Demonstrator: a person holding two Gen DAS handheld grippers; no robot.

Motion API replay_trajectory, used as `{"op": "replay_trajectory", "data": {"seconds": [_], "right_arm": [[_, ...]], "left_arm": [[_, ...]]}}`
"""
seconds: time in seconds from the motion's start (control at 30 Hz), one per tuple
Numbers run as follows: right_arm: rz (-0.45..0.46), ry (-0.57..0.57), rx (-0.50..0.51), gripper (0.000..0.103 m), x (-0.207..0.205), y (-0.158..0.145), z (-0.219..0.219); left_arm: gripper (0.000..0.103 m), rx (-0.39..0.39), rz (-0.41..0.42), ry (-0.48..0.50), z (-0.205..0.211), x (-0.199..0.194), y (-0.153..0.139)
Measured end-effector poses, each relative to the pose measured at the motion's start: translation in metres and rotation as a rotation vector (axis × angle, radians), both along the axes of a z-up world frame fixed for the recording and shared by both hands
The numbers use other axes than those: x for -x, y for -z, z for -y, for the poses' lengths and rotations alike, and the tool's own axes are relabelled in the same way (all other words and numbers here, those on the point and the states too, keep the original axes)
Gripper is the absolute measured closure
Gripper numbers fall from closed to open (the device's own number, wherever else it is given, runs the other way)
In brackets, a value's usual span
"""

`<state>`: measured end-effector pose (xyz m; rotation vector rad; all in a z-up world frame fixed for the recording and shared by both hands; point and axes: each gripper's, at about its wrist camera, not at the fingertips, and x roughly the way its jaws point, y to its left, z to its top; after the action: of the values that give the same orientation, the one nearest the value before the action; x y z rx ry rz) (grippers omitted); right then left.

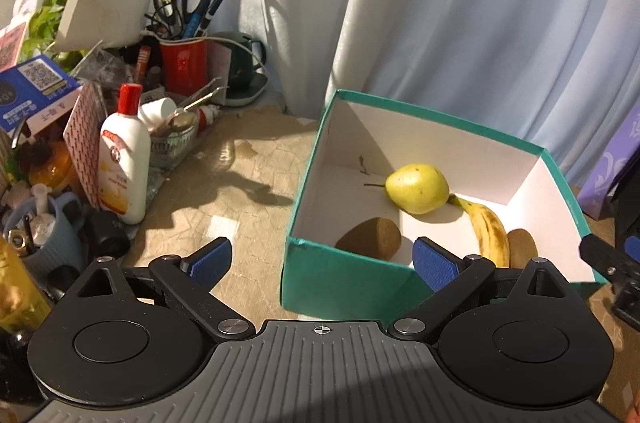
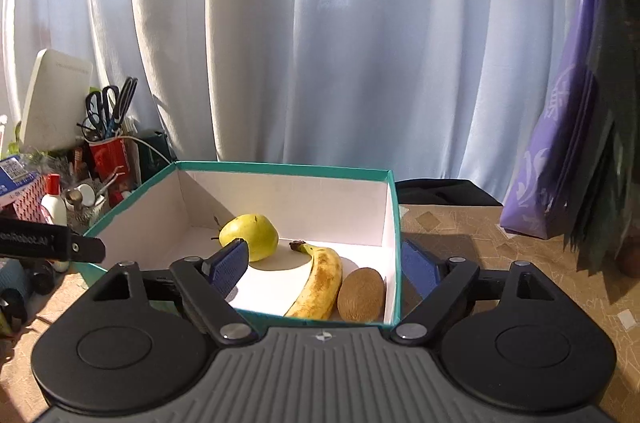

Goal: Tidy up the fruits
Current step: 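Withdraw both grippers from the box and move the left gripper toward the red strawberry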

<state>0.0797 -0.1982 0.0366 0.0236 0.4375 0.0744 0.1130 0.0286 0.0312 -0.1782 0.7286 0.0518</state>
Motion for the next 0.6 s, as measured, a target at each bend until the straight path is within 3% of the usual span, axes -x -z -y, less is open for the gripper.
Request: {"op": "replay_trajectory", "data": {"seconds": [0.13, 0.33, 0.53, 0.6], "right_arm": [[0.014, 0.038, -0.025, 0.016, 0.037, -0.002, 0.010], [-0.044, 0.087, -0.038, 0.016, 0.065, 0.009, 0.016], [-0.081, 0.102, -0.053, 0.016, 0.077, 0.018, 0.018], [-0.094, 0.095, -0.056, 0.016, 0.078, 0.020, 0.017]], "left_arm": [[0.003, 0.017, -0.012, 0.068, 0.010, 0.016, 0.014], [0.004, 0.012, -0.031, 0.189, 0.034, 0.025, 0.047], [0.006, 0.002, -0.075, 0.211, 0.044, 0.020, 0.070], [0.012, -0.003, -0.104, 0.205, 0.046, 0.015, 0.075]]}}
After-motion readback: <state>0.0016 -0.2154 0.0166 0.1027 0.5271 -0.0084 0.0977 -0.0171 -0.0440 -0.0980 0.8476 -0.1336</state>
